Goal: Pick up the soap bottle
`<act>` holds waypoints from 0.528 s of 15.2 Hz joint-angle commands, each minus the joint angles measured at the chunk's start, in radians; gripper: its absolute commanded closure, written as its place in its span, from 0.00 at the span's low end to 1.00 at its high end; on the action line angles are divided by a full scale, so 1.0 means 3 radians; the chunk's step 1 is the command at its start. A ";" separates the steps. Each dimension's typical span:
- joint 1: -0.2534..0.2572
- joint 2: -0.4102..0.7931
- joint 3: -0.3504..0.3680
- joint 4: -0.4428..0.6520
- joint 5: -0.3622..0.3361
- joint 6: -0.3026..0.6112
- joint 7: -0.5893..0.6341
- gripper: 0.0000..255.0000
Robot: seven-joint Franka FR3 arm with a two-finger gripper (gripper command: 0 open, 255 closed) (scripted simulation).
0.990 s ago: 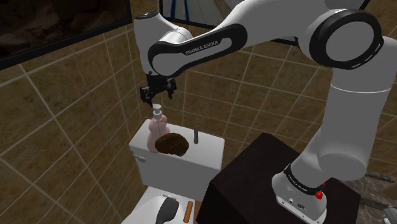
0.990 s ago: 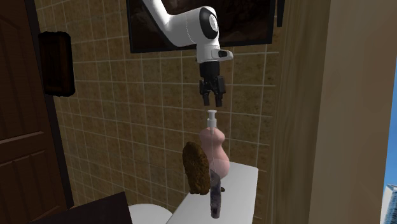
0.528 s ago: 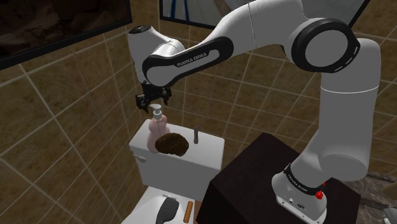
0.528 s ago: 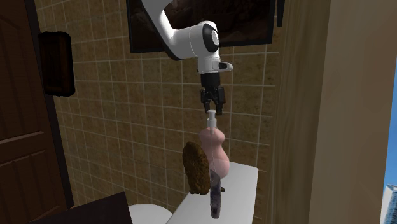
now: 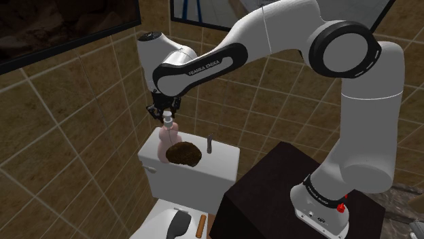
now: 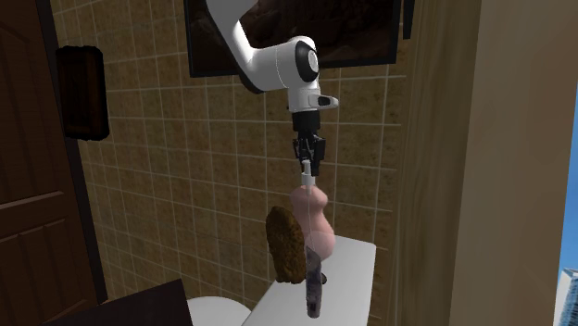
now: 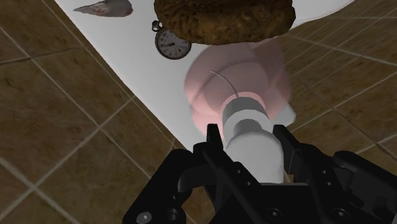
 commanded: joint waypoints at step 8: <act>-0.0007 -0.0041 0.0008 0.0027 0.0019 -0.0070 -0.0020 1.00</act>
